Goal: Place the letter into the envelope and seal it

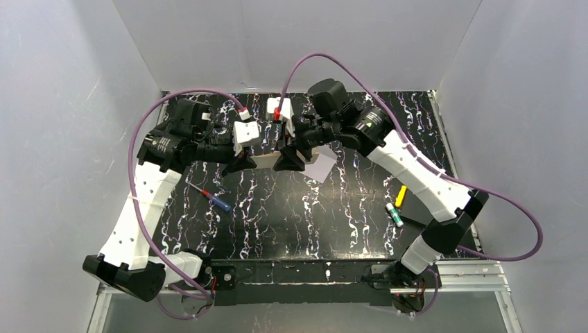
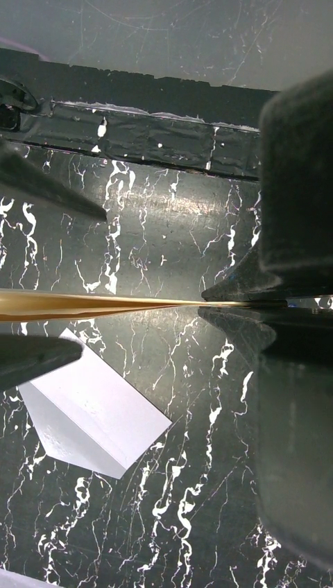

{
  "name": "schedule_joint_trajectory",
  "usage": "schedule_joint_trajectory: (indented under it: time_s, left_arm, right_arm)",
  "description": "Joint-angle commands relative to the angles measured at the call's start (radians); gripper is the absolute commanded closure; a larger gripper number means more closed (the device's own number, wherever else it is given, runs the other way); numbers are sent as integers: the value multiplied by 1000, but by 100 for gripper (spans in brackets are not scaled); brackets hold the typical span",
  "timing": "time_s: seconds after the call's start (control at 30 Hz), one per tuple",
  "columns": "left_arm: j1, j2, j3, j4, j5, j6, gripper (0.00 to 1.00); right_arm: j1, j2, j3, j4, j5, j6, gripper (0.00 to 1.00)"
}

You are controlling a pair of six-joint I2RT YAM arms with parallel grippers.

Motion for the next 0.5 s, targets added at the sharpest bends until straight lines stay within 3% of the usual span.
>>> schedule_joint_trajectory:
  time_s: [0.0, 0.2, 0.33, 0.37, 0.47]
  left_arm:
    - [-2, -27, 30, -35, 12, 22, 100]
    - [-2, -39, 32, -41, 27, 29, 100]
    - [-2, -45, 36, -40, 35, 25, 100]
    - [-2, -49, 34, -29, 26, 7, 90]
    - [-2, -87, -19, 132, -121, -202, 33]
  right_arm:
    - [21, 22, 50, -14, 44, -11, 42]
    - [24, 42, 84, -1, 62, 3, 57]
    - [26, 46, 86, 10, 86, 30, 93]
    - [26, 42, 85, 14, 97, 35, 99]
    - [26, 27, 78, 24, 145, 46, 99]
